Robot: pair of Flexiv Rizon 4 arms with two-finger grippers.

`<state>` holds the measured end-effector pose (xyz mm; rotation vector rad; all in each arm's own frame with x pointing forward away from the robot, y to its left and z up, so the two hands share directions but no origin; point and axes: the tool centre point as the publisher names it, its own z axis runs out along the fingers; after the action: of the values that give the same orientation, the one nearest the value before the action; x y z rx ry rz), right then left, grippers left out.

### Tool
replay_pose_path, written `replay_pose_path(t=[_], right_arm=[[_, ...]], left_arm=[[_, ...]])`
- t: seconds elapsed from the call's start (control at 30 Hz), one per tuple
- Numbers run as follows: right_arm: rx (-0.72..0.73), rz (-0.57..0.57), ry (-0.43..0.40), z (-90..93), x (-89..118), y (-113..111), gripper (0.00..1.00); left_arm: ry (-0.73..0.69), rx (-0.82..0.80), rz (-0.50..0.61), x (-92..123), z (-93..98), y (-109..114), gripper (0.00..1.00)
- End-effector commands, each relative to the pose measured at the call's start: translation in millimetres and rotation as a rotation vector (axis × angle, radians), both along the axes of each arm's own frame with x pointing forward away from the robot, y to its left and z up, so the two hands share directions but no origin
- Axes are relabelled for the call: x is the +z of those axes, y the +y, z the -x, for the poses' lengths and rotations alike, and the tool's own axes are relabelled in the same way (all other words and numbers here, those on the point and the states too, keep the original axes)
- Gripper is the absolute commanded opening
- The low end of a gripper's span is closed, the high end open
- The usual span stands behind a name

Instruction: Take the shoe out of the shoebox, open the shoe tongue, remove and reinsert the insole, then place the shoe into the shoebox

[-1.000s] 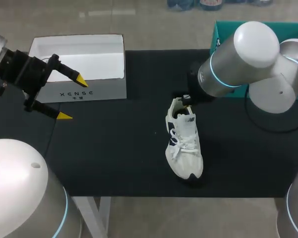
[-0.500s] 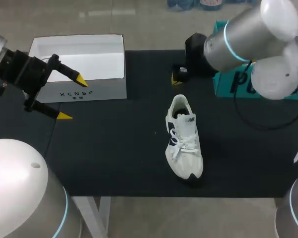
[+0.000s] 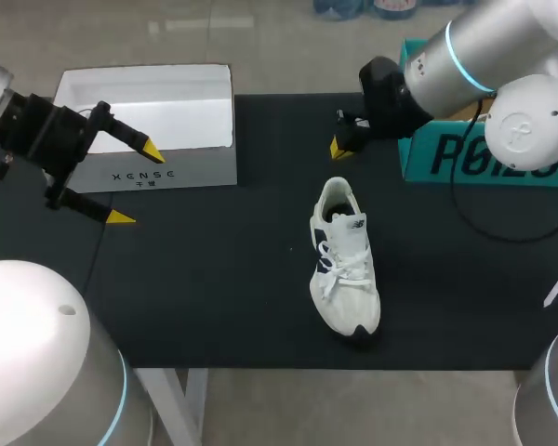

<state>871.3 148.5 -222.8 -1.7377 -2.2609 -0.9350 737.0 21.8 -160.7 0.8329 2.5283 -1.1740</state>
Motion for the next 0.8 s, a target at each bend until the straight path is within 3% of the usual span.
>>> replay_pose_path(t=[0.03, 0.27, 0.8], right_arm=[[-0.016, 0.041, -0.01, 1.5, 3.1, -2.6, 0.0], [-0.044, 0.102, -0.017, -1.0, -2.3, -10.8, 0.0], [-0.083, 0.228, 0.049, -7.0, -53.8, -28.9, 0.0]], left_arm=[[0.001, -0.001, -0.003, 0.5, -0.3, 0.2, 1.0], [0.001, -0.001, -0.003, 0.5, -0.3, 0.2, 1.0], [0.001, -0.001, -0.003, 0.5, -0.3, 0.2, 1.0]])
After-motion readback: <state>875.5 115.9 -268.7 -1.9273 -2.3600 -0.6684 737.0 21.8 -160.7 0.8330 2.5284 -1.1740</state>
